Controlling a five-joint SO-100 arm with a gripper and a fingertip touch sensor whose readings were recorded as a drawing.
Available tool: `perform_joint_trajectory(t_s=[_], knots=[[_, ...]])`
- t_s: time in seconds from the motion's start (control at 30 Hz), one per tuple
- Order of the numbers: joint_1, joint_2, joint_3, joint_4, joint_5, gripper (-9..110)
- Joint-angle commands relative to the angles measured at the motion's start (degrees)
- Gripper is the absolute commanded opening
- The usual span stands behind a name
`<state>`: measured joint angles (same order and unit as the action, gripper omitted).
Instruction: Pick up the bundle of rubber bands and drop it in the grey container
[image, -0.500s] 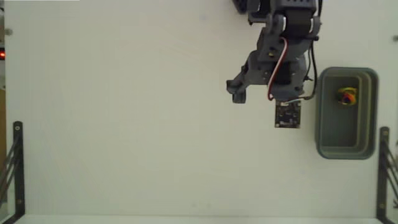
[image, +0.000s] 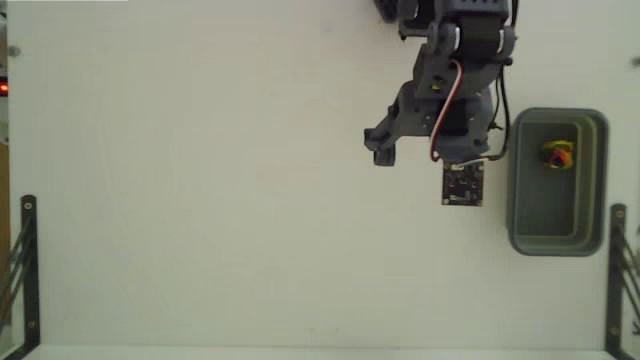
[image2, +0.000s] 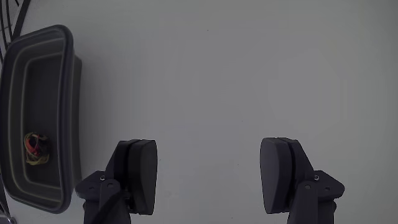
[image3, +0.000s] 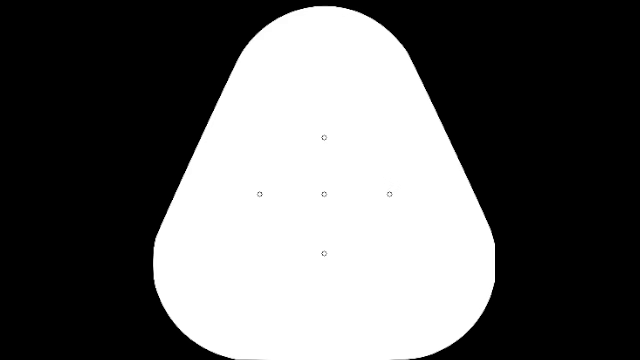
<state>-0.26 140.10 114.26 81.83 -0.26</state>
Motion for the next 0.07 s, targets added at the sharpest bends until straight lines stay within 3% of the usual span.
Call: perform_joint_trajectory(t_s=[0.0,0.03], knots=[[0.26,2.02,0.30,0.13,0.26,110],[0.26,2.02,0.30,0.13,0.26,110]])
